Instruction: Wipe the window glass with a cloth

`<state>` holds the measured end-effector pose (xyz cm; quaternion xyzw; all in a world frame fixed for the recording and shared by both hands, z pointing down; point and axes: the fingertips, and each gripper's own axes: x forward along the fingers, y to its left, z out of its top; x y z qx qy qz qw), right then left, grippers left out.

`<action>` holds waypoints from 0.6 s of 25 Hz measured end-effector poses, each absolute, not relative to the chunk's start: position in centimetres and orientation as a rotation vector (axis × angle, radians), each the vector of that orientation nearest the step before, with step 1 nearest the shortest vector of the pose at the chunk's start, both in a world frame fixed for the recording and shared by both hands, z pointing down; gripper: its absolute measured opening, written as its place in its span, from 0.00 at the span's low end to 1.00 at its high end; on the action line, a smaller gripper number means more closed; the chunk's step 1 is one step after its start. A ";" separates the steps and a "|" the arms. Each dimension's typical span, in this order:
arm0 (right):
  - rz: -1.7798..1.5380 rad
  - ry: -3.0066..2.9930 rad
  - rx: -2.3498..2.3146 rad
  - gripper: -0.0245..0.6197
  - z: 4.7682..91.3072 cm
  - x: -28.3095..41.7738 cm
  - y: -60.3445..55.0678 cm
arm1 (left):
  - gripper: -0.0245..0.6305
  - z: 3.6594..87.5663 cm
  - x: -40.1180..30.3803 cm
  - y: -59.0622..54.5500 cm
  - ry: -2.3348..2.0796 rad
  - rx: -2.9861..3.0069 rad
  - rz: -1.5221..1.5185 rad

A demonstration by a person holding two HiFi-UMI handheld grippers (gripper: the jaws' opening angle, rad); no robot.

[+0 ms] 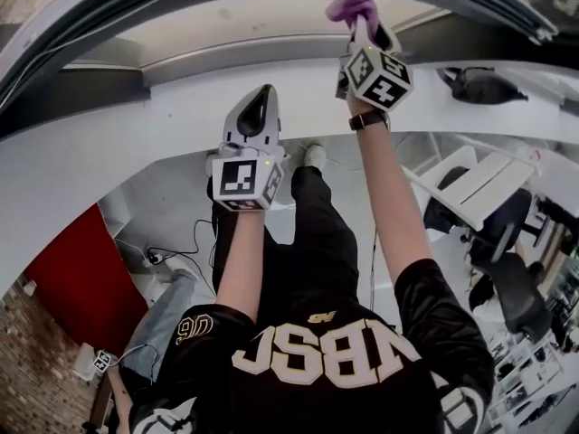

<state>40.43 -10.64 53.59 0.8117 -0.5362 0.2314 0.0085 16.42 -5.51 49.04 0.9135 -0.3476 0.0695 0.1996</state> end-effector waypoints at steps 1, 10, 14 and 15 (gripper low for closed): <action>0.750 -1.592 2.607 0.16 54.0 43.5 -9.4 | 0.06 49.0 17.9 -5.1 -0.951 2.558 0.180; 0.672 -1.461 2.668 0.16 53.1 47.2 -6.9 | 0.06 47.8 18.2 -5.3 -0.955 2.573 0.149; 0.649 -1.712 2.412 0.16 54.9 36.4 -10.6 | 0.06 48.5 12.5 -7.4 -1.069 2.534 0.162; 0.653 -1.777 2.349 0.16 55.5 33.2 -11.5 | 0.06 48.8 10.7 -8.0 -1.102 2.529 0.177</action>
